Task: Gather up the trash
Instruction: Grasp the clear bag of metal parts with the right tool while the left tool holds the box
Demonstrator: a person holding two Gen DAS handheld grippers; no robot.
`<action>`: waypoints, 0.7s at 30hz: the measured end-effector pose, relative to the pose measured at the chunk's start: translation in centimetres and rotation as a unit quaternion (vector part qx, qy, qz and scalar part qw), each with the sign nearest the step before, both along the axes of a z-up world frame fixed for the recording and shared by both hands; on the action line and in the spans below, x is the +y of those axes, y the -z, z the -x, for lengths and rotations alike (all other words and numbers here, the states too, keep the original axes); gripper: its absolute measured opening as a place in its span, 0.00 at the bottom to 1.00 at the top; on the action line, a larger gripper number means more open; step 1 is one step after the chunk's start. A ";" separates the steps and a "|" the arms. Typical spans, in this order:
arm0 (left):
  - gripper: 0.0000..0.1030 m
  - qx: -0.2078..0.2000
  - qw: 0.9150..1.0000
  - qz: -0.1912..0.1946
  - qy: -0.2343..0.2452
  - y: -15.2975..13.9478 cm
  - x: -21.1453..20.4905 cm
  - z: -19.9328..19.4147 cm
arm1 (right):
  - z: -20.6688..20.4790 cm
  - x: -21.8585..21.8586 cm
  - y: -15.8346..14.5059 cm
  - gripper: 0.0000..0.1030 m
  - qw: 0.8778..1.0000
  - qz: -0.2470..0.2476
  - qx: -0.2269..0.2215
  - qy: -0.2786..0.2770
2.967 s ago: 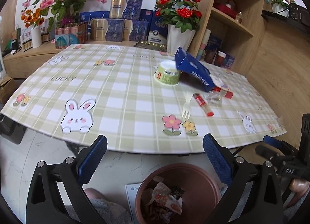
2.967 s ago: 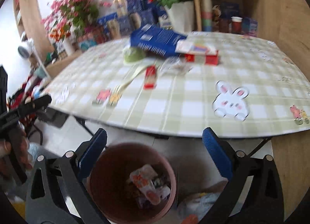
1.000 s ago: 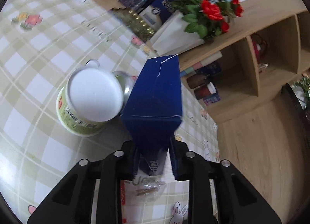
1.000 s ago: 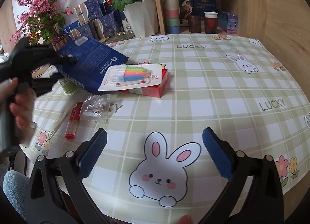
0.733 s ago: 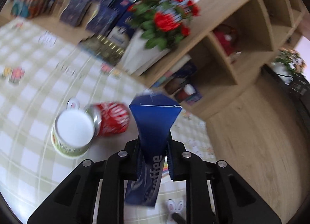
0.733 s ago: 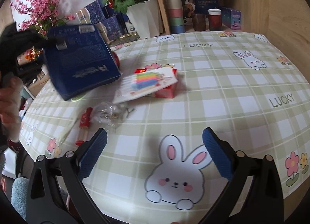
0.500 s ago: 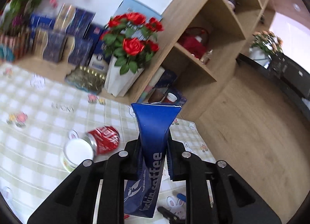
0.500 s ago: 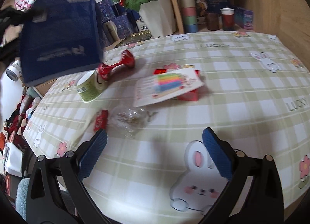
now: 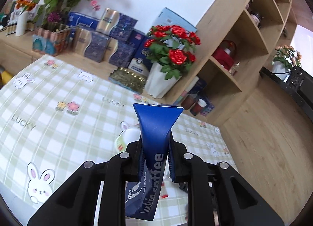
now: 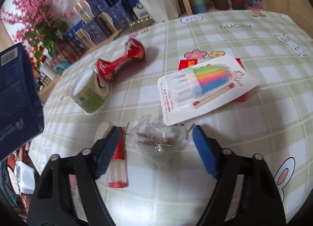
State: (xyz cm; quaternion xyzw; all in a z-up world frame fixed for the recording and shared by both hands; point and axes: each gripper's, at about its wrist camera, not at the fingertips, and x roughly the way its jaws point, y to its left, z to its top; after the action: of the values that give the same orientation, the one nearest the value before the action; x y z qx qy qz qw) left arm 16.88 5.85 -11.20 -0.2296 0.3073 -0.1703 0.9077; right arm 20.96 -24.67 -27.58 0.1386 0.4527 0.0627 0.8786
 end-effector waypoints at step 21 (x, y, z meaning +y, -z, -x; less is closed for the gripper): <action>0.19 0.007 0.999 0.003 0.033 0.2 1.0 6.5 | 8.9 -0.4 -5.9 0.24 0.997 -0.046 -0.068 -0.013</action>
State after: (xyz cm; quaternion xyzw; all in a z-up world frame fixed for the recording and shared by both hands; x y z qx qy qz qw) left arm 10.38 6.89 -11.43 -0.2234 0.3207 -0.1994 0.8986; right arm 12.05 -25.11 -21.63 0.1681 0.3900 0.1039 0.8994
